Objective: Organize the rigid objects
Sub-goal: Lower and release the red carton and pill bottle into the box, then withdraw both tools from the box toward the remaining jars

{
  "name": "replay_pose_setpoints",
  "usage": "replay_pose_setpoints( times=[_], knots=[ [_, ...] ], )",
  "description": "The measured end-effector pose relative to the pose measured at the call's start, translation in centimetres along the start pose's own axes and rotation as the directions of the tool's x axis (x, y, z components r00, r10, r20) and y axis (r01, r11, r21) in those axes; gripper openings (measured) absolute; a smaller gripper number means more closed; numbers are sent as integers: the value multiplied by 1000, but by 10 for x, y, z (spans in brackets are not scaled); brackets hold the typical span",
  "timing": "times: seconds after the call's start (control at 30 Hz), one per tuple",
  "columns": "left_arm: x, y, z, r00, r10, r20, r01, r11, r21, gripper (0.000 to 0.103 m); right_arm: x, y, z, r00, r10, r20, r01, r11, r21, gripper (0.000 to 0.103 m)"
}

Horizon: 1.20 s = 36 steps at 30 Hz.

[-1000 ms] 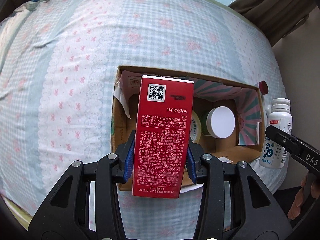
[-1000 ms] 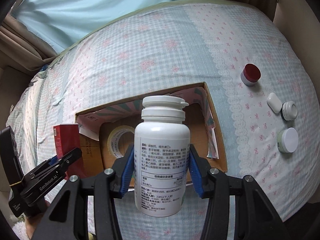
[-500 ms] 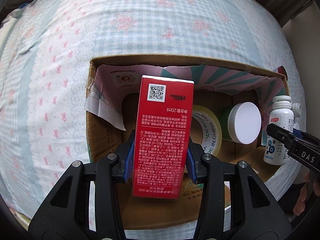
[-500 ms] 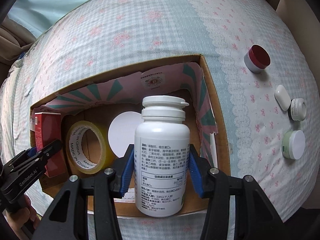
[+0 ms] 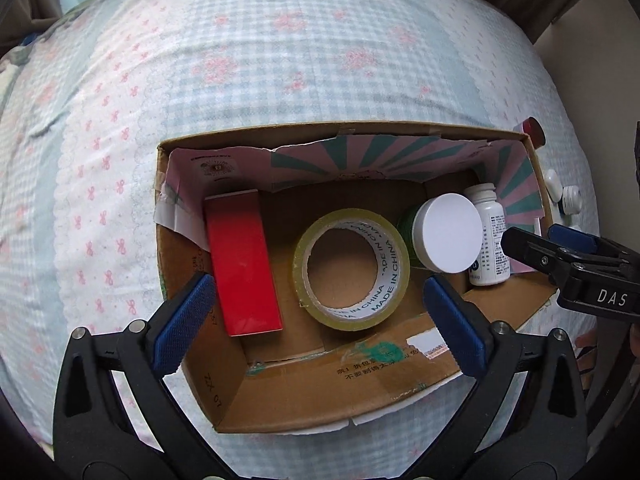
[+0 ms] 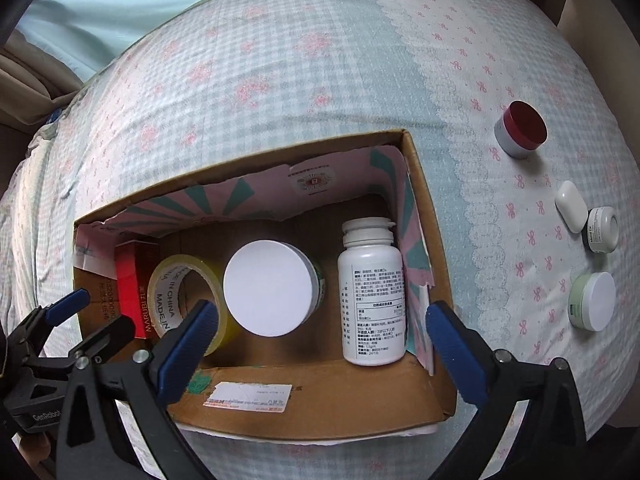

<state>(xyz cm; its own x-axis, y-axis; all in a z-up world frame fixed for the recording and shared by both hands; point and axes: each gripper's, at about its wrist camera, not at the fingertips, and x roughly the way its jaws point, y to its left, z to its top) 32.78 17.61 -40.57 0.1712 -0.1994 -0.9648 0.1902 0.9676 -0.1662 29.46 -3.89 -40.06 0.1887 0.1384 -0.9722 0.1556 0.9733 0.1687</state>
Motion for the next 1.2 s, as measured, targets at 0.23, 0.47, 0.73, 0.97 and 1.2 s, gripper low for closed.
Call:
replay_pose_setpoints(
  times=[0.23, 0.47, 0.73, 0.97, 1.2],
  knots=[
    [-22, -5, -9, 999, 22, 23, -22, 1000, -4, 103, -18, -4, -9, 1000, 17, 23, -18, 1000, 12, 103],
    [-68, -10, -23, 996, 40, 84, -40, 999, -6, 103, -56, -1, -19, 997, 26, 71, -26, 1000, -1, 103],
    [-124, -28, -52, 984, 47, 170, -50, 999, 15, 103, -110, 2, -41, 987, 70, 141, -66, 997, -31, 103],
    [-167, -59, -65, 972, 45, 232, -66, 995, 81, 103, -160, -13, -65, 981, 13, 193, -8, 1000, -29, 103],
    [-191, -106, -62, 961, 22, 276, -70, 984, 165, 103, -205, -55, -84, 969, -58, 239, 51, 998, 35, 103]
  ],
)
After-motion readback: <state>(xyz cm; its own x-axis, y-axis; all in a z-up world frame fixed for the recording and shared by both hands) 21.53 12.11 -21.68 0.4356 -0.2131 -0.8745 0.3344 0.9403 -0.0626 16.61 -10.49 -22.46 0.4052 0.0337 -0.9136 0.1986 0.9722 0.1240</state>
